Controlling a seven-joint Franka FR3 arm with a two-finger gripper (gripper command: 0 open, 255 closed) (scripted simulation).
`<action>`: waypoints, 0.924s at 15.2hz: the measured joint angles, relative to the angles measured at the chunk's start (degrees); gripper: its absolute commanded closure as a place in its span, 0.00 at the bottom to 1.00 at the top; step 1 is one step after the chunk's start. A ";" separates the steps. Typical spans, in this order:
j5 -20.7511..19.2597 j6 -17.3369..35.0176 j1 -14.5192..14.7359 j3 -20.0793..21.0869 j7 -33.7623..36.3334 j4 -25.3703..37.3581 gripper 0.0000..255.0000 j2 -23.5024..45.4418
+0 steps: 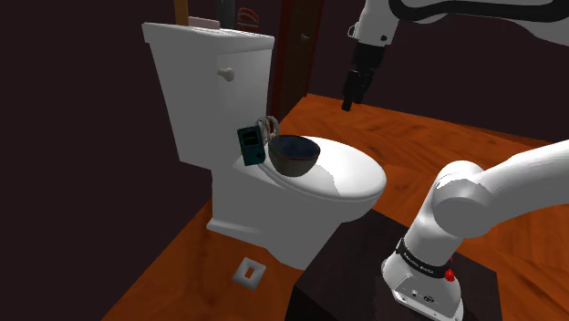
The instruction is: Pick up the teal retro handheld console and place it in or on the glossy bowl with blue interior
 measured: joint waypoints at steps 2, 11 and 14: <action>0.20 0.57 0.17 -0.25 -0.36 0.53 0.00 1.26; 4.75 7.90 3.12 -4.60 -8.38 9.88 0.00 21.63; 7.08 8.98 3.96 -5.67 -11.56 14.54 0.00 28.89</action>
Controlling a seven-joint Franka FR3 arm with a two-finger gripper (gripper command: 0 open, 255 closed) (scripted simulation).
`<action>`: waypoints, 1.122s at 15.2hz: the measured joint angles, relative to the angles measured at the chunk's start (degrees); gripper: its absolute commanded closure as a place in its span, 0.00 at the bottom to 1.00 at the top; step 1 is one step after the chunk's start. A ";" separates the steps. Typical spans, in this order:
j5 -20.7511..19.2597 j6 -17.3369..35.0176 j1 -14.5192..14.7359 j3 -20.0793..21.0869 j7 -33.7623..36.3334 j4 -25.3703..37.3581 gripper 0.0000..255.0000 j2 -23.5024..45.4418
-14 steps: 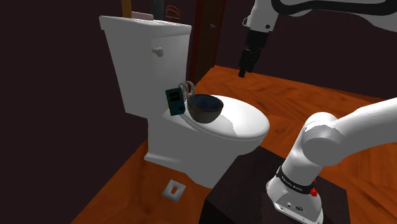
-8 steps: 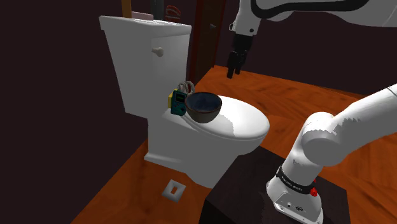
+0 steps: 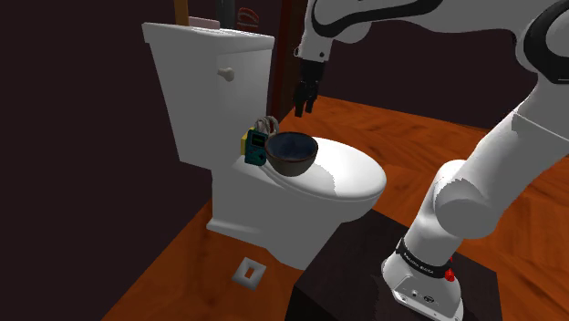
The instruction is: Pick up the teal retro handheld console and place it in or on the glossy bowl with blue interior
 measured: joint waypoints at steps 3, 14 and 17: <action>2.60 -0.04 0.60 -0.65 -3.10 5.52 0.00 7.22; 10.30 -1.33 0.68 0.03 -10.95 23.16 0.00 28.92; 10.51 0.80 0.92 0.21 -11.15 21.23 0.00 29.14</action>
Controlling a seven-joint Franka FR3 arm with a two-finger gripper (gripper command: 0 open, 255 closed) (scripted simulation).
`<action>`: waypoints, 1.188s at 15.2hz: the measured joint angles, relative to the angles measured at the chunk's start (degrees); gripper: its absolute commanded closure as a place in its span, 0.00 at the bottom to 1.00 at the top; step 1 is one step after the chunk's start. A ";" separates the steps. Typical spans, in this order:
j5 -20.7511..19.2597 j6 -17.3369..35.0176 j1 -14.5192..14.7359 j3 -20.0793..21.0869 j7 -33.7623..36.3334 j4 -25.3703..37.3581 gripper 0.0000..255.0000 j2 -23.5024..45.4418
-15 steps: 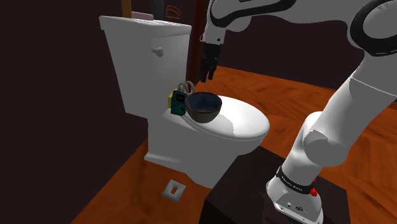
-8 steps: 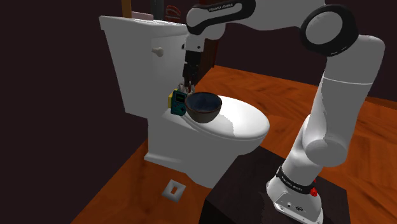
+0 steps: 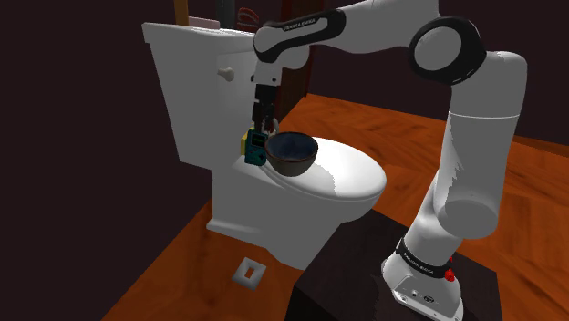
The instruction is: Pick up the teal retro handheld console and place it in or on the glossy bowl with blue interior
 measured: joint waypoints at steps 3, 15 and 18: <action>0.12 1.78 0.19 0.11 -0.16 -1.81 0.00 -0.03; 0.14 2.09 0.22 0.14 -0.18 -2.11 1.00 -0.05; 0.14 2.09 0.22 0.14 -0.18 -2.11 1.00 -0.05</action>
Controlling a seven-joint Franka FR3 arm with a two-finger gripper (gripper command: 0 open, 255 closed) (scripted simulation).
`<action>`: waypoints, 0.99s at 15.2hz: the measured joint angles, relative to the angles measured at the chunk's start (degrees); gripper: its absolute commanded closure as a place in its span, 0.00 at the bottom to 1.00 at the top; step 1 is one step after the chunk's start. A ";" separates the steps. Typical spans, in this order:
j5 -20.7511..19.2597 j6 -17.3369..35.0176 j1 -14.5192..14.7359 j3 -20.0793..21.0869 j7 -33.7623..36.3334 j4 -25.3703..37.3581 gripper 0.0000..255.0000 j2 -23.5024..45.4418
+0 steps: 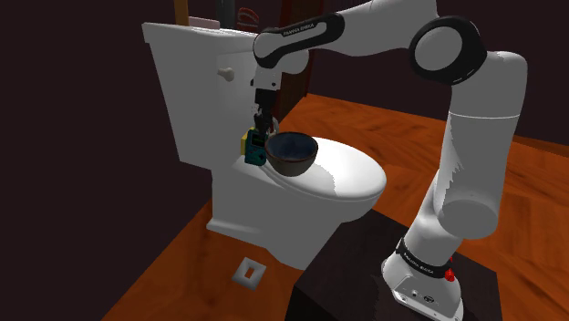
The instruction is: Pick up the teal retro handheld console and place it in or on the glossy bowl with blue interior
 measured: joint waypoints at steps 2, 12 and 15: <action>0.00 0.00 0.00 0.00 0.00 0.00 0.00 0.00; 28.68 -33.22 -26.07 4.74 -32.48 34.37 0.00 31.98; 29.82 -33.53 -26.52 5.16 -33.93 33.55 0.00 31.83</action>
